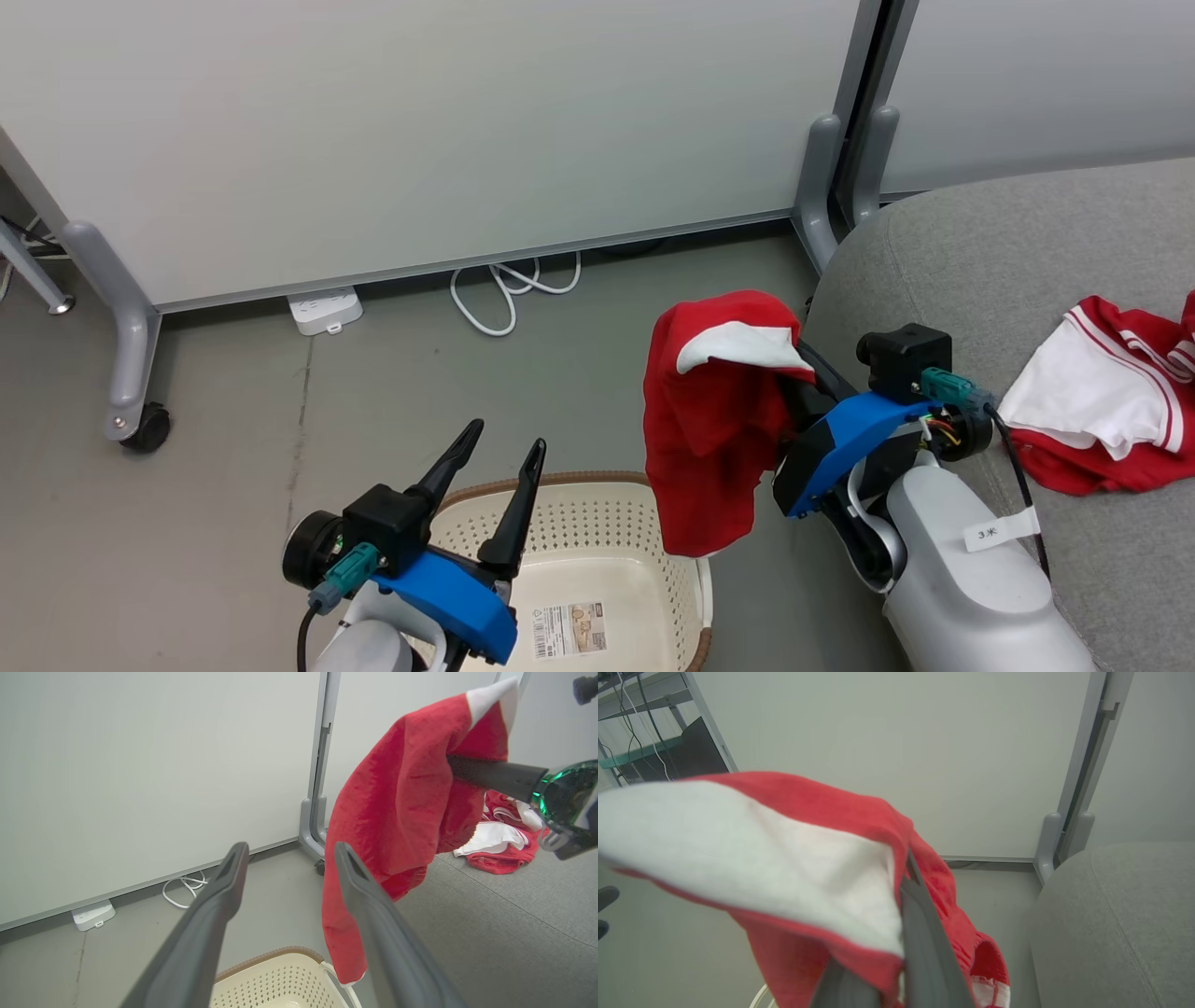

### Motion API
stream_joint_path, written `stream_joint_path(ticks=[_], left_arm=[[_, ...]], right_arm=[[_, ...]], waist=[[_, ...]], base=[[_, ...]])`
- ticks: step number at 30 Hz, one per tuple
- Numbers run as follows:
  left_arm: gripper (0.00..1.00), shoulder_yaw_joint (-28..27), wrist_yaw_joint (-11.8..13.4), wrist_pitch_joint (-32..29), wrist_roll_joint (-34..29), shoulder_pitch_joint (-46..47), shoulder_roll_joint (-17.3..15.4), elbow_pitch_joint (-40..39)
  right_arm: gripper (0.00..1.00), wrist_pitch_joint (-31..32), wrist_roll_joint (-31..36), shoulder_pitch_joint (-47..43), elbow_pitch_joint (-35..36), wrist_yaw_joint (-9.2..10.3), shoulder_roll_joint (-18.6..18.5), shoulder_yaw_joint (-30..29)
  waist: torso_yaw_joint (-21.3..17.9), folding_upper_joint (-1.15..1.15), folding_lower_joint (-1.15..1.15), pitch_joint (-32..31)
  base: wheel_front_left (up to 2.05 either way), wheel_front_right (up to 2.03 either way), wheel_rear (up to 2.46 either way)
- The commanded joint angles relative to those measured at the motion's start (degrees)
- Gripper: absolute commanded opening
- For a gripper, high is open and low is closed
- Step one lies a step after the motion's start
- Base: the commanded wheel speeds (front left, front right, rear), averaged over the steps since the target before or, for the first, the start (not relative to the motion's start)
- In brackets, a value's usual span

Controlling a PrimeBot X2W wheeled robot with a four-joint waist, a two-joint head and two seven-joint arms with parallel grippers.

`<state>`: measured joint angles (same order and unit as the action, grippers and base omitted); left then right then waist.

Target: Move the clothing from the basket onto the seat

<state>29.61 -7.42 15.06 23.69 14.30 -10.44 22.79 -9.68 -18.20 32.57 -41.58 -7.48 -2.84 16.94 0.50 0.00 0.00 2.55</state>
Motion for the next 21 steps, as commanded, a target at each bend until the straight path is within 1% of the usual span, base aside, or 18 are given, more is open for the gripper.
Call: stream_joint_path(ticks=[1, 5, 11, 12, 21], left_arm=[[1.0, -0.6, -0.1, 0.2, 0.0, -0.7, 0.1, 0.1], [1.0, -0.8, -0.1, 0.2, -0.4, -1.0, 0.0, -0.3], [1.0, -1.2, -0.1, 0.2, -0.7, -0.9, -0.6, -0.9], [1.0, -1.2, -0.1, 0.2, -0.7, -0.9, -0.6, -0.9], [1.0, -0.3, -0.1, 0.2, -0.9, 0.4, -0.8, -1.1]], right_arm=[[0.0, 0.1, -0.2, -0.6, 0.5, -0.02, -0.1, 0.1], [0.0, 0.3, -0.2, -0.9, 0.9, -0.02, -0.1, 0.1], [0.0, 0.3, -0.4, -0.9, 1.5, -0.03, -0.1, 0.4], [0.0, 0.3, -0.4, -0.9, 1.5, -0.03, -0.1, 0.4], [0.0, 0.3, 0.0, -1.3, 1.6, -0.03, -0.1, 0.0]], waist=[[-0.3, 0.0, 0.0, 0.1], [-1.8, 0.0, 0.0, 0.2], [-6.6, 0.0, 0.0, 0.9], [-6.6, 0.0, 0.0, 0.9], [-15.1, 0.0, 0.0, 1.7]], base=[[0.0, 0.0, 0.0], [0.0, 0.0, 0.0], [0.0, 0.0, 0.0], [0.0, 0.0, 0.0], [0.0, 0.0, 0.0]])
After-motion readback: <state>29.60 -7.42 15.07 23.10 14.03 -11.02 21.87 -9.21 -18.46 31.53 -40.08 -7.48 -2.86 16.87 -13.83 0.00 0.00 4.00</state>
